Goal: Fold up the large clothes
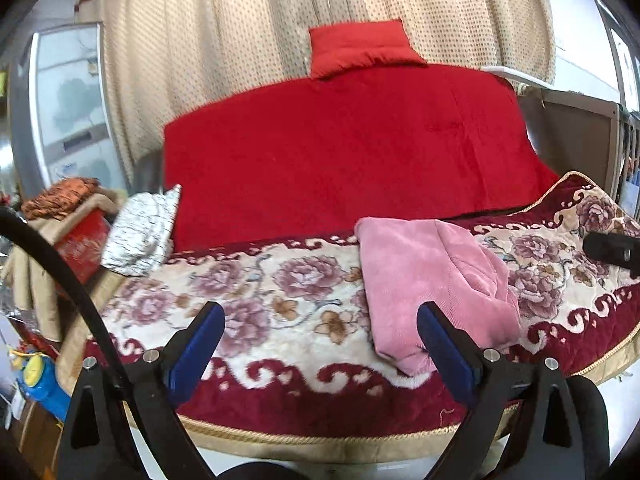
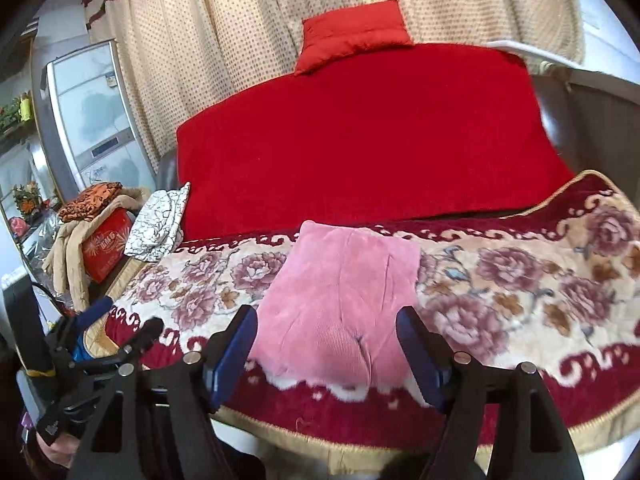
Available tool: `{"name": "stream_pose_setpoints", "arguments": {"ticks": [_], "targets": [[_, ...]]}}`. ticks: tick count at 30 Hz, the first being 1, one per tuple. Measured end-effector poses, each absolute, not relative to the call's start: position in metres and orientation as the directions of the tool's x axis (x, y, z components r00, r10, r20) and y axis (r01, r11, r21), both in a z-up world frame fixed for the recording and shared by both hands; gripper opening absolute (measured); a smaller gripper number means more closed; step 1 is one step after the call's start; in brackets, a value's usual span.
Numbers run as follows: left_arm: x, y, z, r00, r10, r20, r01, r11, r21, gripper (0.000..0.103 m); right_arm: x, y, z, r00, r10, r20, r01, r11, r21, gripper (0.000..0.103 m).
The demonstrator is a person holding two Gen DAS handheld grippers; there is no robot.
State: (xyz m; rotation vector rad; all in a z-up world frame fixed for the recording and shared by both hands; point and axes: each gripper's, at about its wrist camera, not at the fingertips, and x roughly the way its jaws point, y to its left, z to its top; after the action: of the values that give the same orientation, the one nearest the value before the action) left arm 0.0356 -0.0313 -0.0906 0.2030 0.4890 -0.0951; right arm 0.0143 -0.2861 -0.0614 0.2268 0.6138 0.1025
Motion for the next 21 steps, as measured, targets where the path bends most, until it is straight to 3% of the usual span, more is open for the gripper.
{"name": "stream_pose_setpoints", "arguments": {"ticks": [21], "targets": [[-0.035, -0.010, -0.065, 0.893, -0.016, -0.450, 0.074, 0.991, 0.112, 0.098, -0.055, -0.249, -0.068, 0.810, 0.059, -0.584, 0.059, 0.982, 0.181, 0.076]]}}
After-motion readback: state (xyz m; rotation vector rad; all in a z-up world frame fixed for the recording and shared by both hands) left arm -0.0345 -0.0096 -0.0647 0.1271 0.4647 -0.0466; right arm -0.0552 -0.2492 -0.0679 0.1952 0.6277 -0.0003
